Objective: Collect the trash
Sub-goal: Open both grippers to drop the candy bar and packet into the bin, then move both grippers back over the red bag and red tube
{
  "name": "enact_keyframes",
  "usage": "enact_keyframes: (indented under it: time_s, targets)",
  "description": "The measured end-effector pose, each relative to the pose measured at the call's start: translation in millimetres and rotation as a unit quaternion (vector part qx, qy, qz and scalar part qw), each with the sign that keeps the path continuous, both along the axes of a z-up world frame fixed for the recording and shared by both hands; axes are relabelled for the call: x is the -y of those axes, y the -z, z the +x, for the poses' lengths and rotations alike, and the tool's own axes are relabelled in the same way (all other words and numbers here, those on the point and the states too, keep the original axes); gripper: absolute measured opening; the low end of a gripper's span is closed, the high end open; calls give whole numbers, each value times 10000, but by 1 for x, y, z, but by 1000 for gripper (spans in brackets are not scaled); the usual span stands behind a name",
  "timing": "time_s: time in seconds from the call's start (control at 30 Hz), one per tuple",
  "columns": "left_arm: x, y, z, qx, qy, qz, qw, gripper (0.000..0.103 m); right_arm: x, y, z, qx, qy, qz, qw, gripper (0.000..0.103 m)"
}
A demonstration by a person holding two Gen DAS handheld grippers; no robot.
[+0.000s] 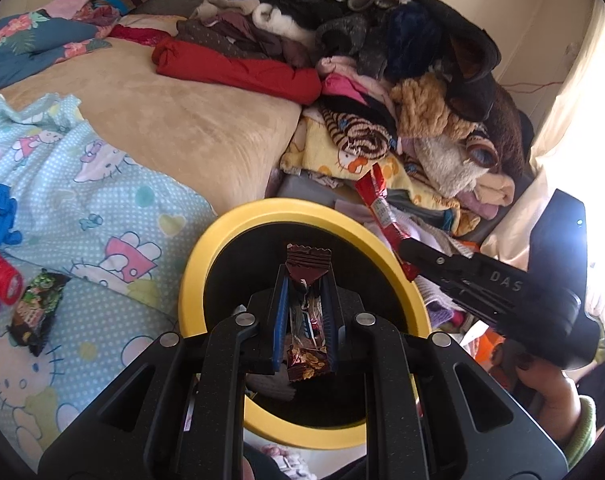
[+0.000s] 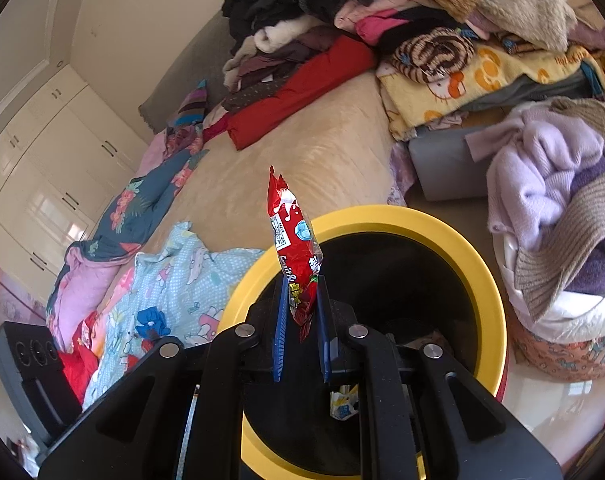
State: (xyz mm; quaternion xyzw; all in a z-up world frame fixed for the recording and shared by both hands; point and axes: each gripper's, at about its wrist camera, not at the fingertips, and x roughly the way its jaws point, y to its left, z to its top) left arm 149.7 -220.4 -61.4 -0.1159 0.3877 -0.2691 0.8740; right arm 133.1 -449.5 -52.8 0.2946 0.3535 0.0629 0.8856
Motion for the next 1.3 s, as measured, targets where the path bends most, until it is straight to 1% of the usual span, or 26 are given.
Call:
enact_keyframes:
  time_s: [0.13,0.4,0.43,0.6,0.63,0.7,0.73,0.77,0.8,0.83,0.87,0.9,0.93,1.03,1.13,1.3]
  targets:
    - [6,10,9,-115,41,52,9999,10,7,8,2,-154,97,67,9998,13]
    - [16,24,22,-217,80,167,9996,10,8,24,9,-577,236,-163,9979,13]
    - [17,26,24,-234,84,173,9995,10,7,25,10,-602,243,-177,9977,15]
    - [19,30,28,-266,99,181,9994,10,6,28,12,-693,299,-245,9968,16]
    - [20,29,27,-276,90,174,9994,10,7,28,12,-705,320,-237,9967,19]
    - [19,30,28,-296,47,161,9994,19,9,29,11,-725,383,-190,9964,30]
    - [18,30,29,-309,12,141,9994,39,10,28,11,-727,419,-225,9962,41]
    - [16,30,28,-310,-31,117,9994,60,10,26,11,-688,453,-301,9961,46]
    - [14,29,28,-303,-88,78,9995,66,10,23,11,-626,461,-353,9963,47]
    - [11,28,26,-294,-135,60,9995,73,9,20,10,-550,461,-389,9967,50]
    - [9,26,25,-276,-163,59,9995,83,9,17,10,-488,475,-429,9968,55]
    - [6,23,22,-212,-218,83,9995,89,8,14,9,-425,498,-483,9967,57]
    - [4,21,21,-163,-239,94,9995,92,8,13,8,-369,501,-493,9968,59]
    - [-1,15,16,-93,-310,176,9993,92,6,9,9,-250,463,-490,9974,62]
    - [-11,11,10,-67,-371,113,9992,92,0,4,9,-82,359,-552,9978,64]
    - [-26,0,-2,194,-457,212,9985,92,-14,-7,9,157,169,-779,9967,66]
